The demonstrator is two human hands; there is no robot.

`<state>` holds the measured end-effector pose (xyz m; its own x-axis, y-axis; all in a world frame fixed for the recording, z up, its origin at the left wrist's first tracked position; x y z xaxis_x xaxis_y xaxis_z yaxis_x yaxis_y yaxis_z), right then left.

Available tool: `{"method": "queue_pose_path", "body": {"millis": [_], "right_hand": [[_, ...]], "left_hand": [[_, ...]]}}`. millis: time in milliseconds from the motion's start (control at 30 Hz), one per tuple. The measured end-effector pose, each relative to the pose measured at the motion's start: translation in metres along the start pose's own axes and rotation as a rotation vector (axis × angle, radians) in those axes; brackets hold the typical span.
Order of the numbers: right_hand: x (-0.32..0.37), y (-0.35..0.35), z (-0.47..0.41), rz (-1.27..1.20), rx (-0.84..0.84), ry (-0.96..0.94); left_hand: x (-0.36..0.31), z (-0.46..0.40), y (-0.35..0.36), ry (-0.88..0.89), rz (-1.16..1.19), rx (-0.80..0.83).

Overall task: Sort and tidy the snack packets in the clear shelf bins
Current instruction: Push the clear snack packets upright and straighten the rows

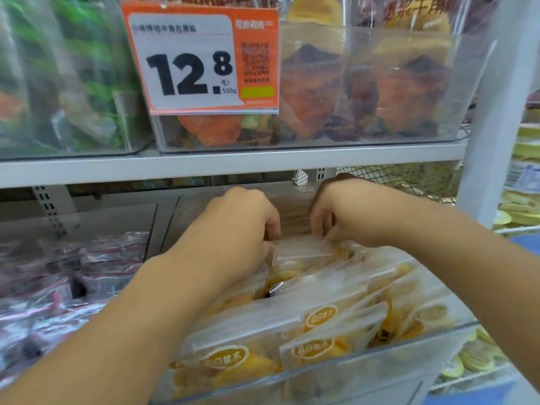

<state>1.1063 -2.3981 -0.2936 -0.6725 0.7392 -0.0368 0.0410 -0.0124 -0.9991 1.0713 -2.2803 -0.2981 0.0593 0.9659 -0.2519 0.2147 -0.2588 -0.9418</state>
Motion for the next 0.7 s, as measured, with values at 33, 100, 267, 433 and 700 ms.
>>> {"method": "queue_pose_path", "body": {"millis": [33,100,267,433,700], "right_hand": [[-0.003,0.003,0.0,0.012,0.03,0.012],[-0.006,0.005,-0.002,0.066,0.021,0.026],[-0.006,-0.008,-0.002,-0.1,-0.26,-0.038],[-0.015,-0.01,0.004,-0.367,-0.449,-0.026],[-0.014,0.016,-0.002,-0.34,-0.283,0.0]], "left_hand": [[0.002,-0.002,0.001,-0.027,-0.01,0.021],[0.006,-0.007,0.003,-0.058,-0.001,0.046],[0.016,-0.01,0.013,-0.064,0.22,0.109],[0.03,-0.01,0.01,-0.097,0.394,0.049],[0.031,-0.013,0.02,-0.183,0.277,0.089]]}}
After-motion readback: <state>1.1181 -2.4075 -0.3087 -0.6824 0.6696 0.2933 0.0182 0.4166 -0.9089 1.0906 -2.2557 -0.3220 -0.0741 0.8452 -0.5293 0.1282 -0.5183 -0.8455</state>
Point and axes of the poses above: each hand's wrist, its own z-axis away from the middle knuckle, its own y-axis out of the palm, x = y × z, the point moved 9 cm from there along -z, towards the middle knuckle, and after that the axes turned 12 degrees about -y, right-handed, at the moved point
